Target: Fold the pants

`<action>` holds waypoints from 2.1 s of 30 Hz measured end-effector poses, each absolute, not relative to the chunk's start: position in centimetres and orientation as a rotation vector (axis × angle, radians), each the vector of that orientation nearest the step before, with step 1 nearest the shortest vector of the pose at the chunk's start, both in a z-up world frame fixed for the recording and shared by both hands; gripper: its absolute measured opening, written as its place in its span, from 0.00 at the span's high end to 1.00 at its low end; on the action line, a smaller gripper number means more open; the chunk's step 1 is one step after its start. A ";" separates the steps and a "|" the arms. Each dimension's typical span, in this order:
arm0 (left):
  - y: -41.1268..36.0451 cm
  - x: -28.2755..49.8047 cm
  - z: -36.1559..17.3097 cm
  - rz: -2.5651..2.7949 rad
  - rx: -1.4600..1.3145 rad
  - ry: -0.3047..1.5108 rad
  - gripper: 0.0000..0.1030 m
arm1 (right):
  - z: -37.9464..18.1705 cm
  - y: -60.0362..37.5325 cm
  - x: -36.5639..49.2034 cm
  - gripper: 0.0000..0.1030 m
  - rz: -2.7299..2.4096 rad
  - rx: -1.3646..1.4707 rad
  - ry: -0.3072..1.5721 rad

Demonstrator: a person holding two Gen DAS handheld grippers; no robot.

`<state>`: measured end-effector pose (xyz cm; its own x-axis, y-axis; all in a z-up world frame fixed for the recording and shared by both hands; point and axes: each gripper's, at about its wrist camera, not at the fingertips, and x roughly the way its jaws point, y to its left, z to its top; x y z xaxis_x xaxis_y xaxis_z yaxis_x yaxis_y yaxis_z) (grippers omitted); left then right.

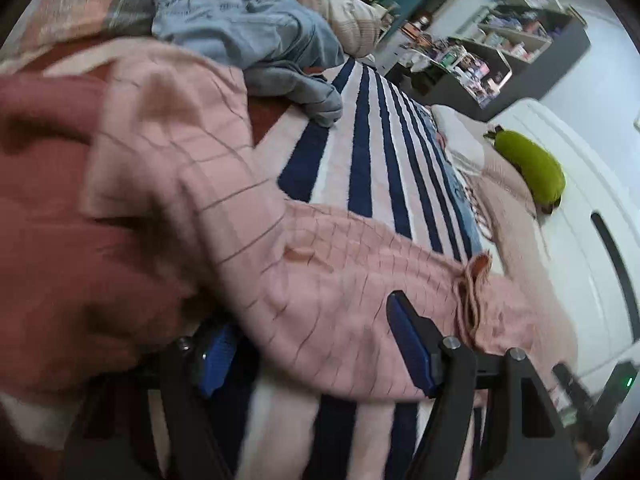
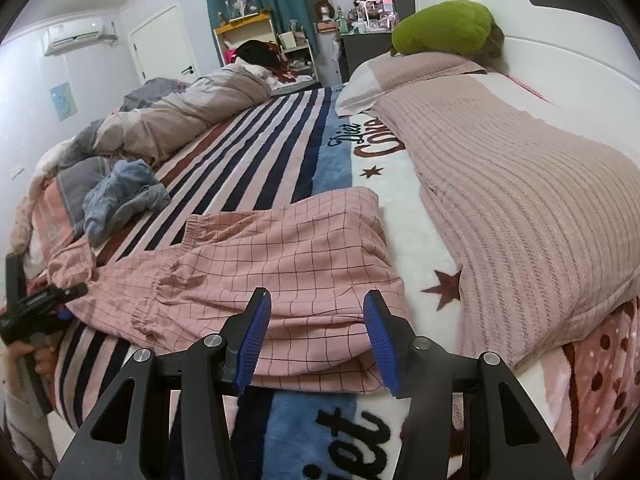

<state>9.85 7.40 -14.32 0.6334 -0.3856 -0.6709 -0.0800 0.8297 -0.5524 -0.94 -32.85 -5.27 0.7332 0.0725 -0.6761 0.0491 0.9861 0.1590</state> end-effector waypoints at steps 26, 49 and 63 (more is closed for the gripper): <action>-19.6 12.3 -6.7 -0.610 -0.003 0.770 0.92 | -3.4 -37.3 -2.9 0.57 0.023 0.334 0.619; -5.3 9.6 -4.4 -0.508 -0.003 0.708 0.35 | -3.5 -29.2 1.5 0.43 0.144 0.057 0.701; -4.8 18.7 -9.6 -0.521 -0.016 0.685 0.35 | -9.4 -20.0 8.0 0.43 0.082 -0.419 0.840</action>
